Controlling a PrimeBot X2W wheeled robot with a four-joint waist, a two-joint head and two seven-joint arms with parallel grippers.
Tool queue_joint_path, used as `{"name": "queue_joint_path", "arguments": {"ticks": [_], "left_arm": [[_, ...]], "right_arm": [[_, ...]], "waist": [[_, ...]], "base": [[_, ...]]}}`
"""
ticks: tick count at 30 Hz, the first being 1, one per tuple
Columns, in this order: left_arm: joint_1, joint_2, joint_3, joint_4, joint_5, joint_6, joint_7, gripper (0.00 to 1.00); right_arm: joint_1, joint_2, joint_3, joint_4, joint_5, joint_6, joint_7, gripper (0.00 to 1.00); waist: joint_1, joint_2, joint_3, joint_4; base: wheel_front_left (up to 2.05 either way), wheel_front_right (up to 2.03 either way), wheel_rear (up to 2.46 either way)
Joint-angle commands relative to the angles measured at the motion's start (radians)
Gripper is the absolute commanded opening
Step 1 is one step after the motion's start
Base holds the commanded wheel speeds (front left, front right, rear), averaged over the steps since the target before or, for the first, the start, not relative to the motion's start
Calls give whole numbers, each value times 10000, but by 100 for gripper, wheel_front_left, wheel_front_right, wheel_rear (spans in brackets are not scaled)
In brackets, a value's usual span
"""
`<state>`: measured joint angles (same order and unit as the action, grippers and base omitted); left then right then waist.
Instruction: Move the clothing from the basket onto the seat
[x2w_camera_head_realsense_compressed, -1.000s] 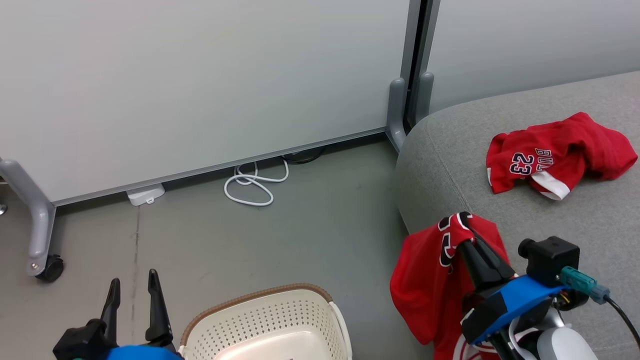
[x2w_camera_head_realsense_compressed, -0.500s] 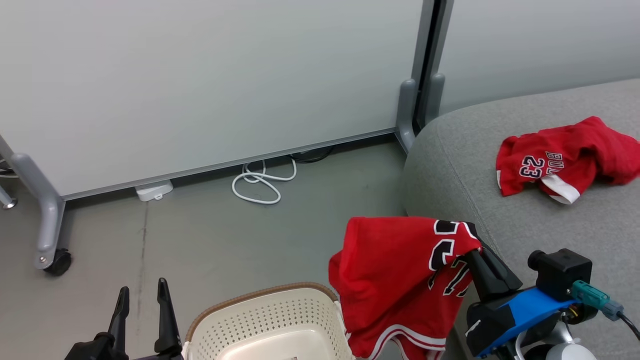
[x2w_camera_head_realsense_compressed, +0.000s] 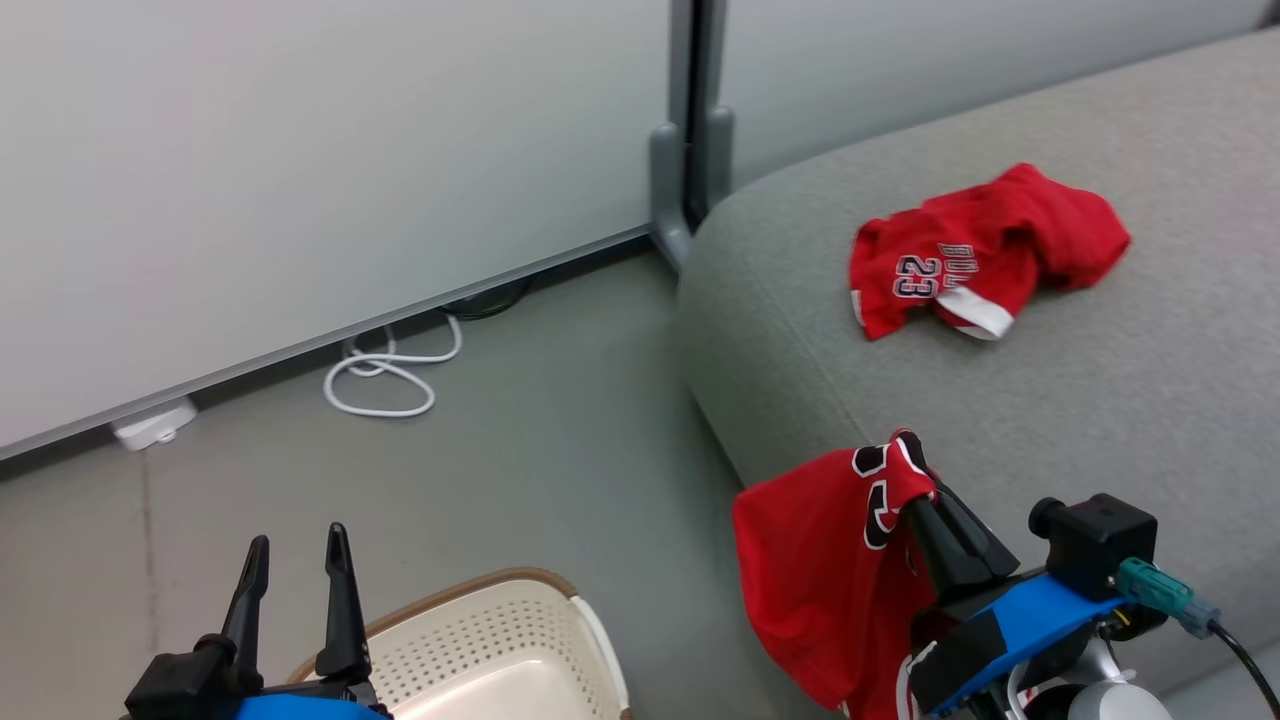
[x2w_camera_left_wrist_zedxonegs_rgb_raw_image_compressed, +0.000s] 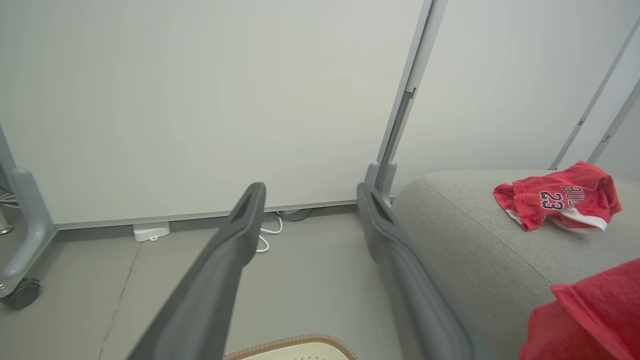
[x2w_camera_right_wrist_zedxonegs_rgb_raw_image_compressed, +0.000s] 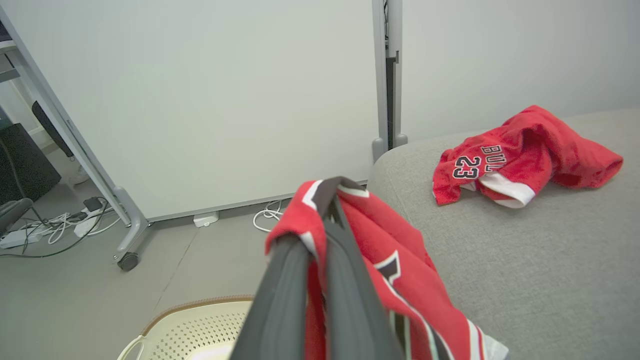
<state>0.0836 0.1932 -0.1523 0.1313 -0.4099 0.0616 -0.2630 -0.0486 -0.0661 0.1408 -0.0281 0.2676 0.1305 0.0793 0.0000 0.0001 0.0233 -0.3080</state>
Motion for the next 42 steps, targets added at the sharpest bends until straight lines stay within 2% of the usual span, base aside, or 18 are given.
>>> {"name": "queue_joint_path", "arguments": {"ticks": [1, 7, 12, 20, 24, 28, 32, 42], "left_arm": [[-201, 32, -9, 0, 81, -45, -28, 100], [-354, 57, -54, 11, 181, -133, -26, 100], [-503, 121, -85, 135, 191, -210, -26, 100], [-673, 211, -68, 226, 272, -315, -26, 100], [-715, 262, -59, 268, 339, -307, -26, 100], [-817, 317, -141, 269, 403, -356, -18, 100], [-1094, 465, -259, 178, 525, -431, 36, 100], [-2201, 906, -440, -326, 1049, -577, 58, 100]], "right_arm": [[-142, 34, 42, 15, 3, 5, -57, 0], [-227, 65, 112, 127, 54, 5, -195, 0], [-267, 88, 191, 242, 121, 5, -318, 0], [-384, 113, 176, 379, 163, 5, -452, 0], [-943, -45, 404, 542, 262, 5, -420, 0], [-1695, -330, 364, 727, 361, 5, -434, 0], [-3172, -895, 122, 902, 639, 5, -230, 0], [-7843, -2066, -2149, 1326, 1292, 5, 857, 0]], "waist": [[0, -1, 186, -670], [0, -1, 360, -1574], [0, -1, 462, -2066], [0, -1, 621, -2227], [0, -1, 747, -2246], [0, -1, 953, -2107], [0, -1, 1489, -1763], [0, -1, 3903, -879]], "base": [[0, 0, 0], [0, 0, 0], [0, 0, 0], [0, 0, 0], [0, 0, 0], [0, 0, 0], [0, 0, 0], [0, 0, 0]]}}
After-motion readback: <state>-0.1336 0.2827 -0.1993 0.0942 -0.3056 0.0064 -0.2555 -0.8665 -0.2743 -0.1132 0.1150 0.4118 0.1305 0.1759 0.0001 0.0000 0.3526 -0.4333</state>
